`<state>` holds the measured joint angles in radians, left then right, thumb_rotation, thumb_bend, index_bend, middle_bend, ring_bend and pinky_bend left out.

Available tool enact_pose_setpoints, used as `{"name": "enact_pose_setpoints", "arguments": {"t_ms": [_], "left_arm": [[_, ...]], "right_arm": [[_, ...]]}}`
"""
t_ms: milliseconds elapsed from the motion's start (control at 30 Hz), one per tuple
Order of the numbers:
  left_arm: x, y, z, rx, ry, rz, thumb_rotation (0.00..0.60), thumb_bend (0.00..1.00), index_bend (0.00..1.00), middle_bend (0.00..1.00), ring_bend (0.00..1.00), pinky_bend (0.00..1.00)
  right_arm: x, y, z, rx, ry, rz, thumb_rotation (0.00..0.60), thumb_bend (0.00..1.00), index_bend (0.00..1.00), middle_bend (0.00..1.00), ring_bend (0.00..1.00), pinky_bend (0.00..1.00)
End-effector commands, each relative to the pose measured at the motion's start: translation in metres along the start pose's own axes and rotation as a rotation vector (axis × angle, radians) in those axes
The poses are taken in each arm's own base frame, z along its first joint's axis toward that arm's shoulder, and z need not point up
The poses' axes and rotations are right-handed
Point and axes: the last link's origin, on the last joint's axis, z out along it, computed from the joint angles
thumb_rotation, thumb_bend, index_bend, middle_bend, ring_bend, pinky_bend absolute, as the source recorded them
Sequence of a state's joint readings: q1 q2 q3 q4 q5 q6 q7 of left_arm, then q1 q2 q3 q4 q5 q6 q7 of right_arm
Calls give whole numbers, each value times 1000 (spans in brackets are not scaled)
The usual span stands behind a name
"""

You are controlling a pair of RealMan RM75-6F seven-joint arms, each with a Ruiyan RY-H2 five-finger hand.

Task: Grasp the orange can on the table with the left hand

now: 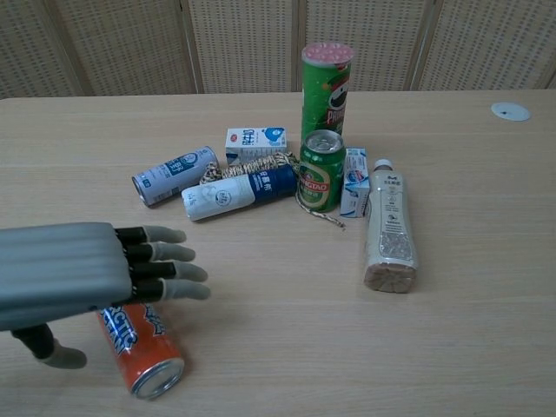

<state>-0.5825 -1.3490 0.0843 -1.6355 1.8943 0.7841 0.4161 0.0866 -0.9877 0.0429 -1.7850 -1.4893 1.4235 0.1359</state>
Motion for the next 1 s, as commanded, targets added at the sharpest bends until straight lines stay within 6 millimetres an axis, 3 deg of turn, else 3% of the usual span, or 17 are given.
{"name": "enact_pose_setpoints", "arguments": {"t_ms": [33, 333, 433, 500, 533, 633, 800, 1000], "left_arm": [[-6, 10, 20, -23, -29, 43, 600, 0, 0, 0, 0, 0], [-22, 19, 33, 7, -67, 71, 600, 0, 2, 0, 0, 0], [-24, 22, 34, 8, -54, 80, 600, 0, 89, 11, 2, 29], [-25, 23, 34, 10, -35, 89, 600, 0, 294, 165, 109, 206], [-26, 24, 35, 14, -23, 95, 600, 0, 456, 323, 239, 359], [-30, 23, 35, 25, -5, 109, 600, 0, 702, 581, 484, 565], [-32, 20, 34, 46, 11, 120, 600, 13, 894, 783, 677, 724], [-21, 12, 30, 77, 62, 118, 600, 27, 906, 795, 695, 743]], "right_arm": [[3, 3, 0, -7, 3, 8, 579, 0, 0, 0, 0, 0], [9, 7, -1, -20, 13, 37, 581, 0, 0, 0, 0, 0], [8, 7, 0, -19, 9, 40, 581, 0, 0, 0, 0, 0], [7, 6, 0, -16, 5, 39, 579, 0, 0, 0, 0, 0], [7, 6, 0, -15, 3, 39, 580, 0, 0, 0, 0, 0], [6, 6, 0, -14, 1, 38, 584, 0, 0, 0, 0, 0], [6, 5, 0, -14, 0, 36, 582, 0, 0, 0, 0, 0], [5, 5, 0, -14, -1, 31, 580, 0, 0, 0, 0, 0]]}}
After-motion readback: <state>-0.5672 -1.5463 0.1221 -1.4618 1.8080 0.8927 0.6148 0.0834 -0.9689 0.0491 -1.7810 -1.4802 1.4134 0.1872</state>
